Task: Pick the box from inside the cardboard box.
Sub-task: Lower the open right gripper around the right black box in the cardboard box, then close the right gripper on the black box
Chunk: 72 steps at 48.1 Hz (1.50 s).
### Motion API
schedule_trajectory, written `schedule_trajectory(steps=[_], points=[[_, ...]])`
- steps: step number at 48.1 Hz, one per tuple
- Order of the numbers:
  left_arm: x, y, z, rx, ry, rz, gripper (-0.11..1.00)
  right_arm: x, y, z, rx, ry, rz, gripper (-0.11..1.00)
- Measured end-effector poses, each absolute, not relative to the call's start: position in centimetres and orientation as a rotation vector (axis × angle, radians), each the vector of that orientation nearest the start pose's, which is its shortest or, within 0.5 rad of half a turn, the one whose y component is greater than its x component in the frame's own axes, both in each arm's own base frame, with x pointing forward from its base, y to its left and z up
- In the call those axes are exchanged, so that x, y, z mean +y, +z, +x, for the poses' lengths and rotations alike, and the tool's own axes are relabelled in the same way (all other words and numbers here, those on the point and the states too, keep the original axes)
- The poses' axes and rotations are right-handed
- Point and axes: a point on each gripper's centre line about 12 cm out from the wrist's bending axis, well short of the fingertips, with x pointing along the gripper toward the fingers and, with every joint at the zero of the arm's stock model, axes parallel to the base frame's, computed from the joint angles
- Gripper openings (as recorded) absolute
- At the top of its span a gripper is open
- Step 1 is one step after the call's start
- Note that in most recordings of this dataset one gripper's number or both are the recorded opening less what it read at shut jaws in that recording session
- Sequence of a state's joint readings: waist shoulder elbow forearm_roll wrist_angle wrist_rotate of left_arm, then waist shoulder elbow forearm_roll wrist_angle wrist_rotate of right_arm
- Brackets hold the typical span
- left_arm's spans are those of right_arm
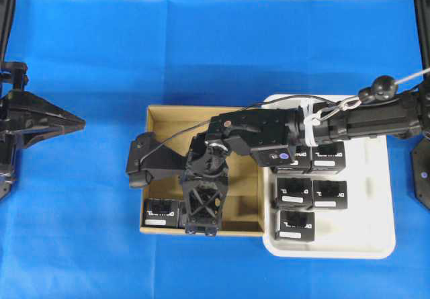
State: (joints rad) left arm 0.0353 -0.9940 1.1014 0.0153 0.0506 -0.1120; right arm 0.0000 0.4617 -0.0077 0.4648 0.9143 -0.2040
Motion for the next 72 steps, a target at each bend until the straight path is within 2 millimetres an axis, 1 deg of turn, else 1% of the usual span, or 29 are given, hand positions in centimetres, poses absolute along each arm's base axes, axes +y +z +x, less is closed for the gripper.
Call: schedule_trajectory(steps=[11,27,38,45,53,72], points=[[0.7,29.0,19.6,0.156,0.044,-0.099,-0.05,3.0,13.0,48.5,1.311,0.225,0.320,0.99],[0.7,28.5,20.0,0.182,0.045,-0.101,-0.05,1.9,12.9,48.4,1.315,0.218,0.300,0.99],[0.7,28.3,20.1,0.188,0.045,-0.101,-0.05,0.4,12.9,48.3,1.311,0.192,0.304,0.99],[0.7,28.3,20.1,0.190,0.042,-0.101,-0.05,-0.2,13.1,48.4,1.308,0.182,0.287,0.99],[0.5,28.2,20.1,0.198,0.037,-0.100,-0.05,-0.2,13.3,48.3,1.305,0.190,0.269,0.99],[0.5,28.2,20.1,0.198,0.037,-0.100,-0.05,1.4,13.9,48.4,1.294,0.226,0.220,0.99]])
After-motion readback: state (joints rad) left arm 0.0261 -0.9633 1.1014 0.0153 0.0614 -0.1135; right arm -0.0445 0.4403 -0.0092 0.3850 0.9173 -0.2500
